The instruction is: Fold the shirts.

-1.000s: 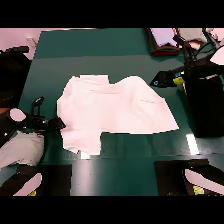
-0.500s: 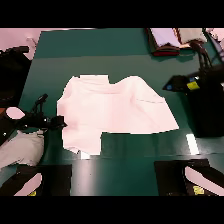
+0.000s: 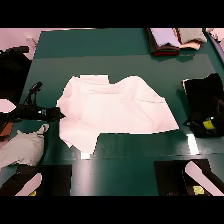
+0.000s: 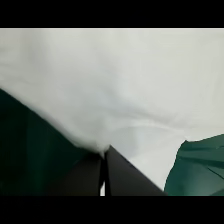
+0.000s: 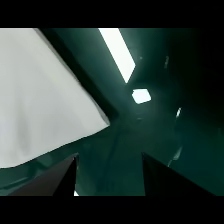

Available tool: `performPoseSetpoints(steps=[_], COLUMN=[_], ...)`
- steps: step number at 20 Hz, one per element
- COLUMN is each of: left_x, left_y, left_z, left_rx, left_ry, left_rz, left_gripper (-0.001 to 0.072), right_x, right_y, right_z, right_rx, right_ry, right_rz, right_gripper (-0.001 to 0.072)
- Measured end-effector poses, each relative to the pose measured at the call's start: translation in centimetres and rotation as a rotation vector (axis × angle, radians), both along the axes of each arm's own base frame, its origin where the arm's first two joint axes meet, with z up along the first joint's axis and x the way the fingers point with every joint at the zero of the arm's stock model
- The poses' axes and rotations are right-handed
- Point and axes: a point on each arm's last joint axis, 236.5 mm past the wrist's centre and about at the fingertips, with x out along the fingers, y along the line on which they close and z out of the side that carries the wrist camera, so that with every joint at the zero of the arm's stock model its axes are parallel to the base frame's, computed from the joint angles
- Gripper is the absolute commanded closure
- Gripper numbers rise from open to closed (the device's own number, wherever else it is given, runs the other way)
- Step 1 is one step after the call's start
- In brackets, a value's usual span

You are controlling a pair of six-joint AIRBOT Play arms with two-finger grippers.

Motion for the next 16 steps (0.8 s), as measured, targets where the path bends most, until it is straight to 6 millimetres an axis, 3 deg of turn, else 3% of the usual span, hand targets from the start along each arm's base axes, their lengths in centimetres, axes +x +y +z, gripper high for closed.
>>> performPoseSetpoints(steps=[2,6,11,14,16], left_x=[0.1,0.2,0.0,0.2,1.2], left_y=[0.0,0.0,0.0,0.2,0.7], left_z=[0.2,0.2,0.3,1.9,5.1], left_rx=[-0.001,0.000,0.001,0.016,0.044], left_ry=[-0.005,-0.007,-0.005,-0.049,-0.137], left_rz=[0.000,-0.001,-0.007,-0.014,-0.006], left_gripper=[0.0686,0.0685,0.0687,0.0687,0.0686], right_x=[-0.3,0.9,3.8,6.3,8.9], right_y=[0.7,3.2,6.1,6.9,7.3], right_z=[-1.2,-2.7,-3.8,-2.4,0.9], right_rx=[0.050,0.143,0.134,0.065,0.023], right_ry=[-0.008,-0.015,-0.028,-0.103,-0.215], right_rz=[-0.047,-0.043,0.110,0.209,0.247], right_gripper=[0.0261,0.0263,0.0664,0.0695,0.0695])
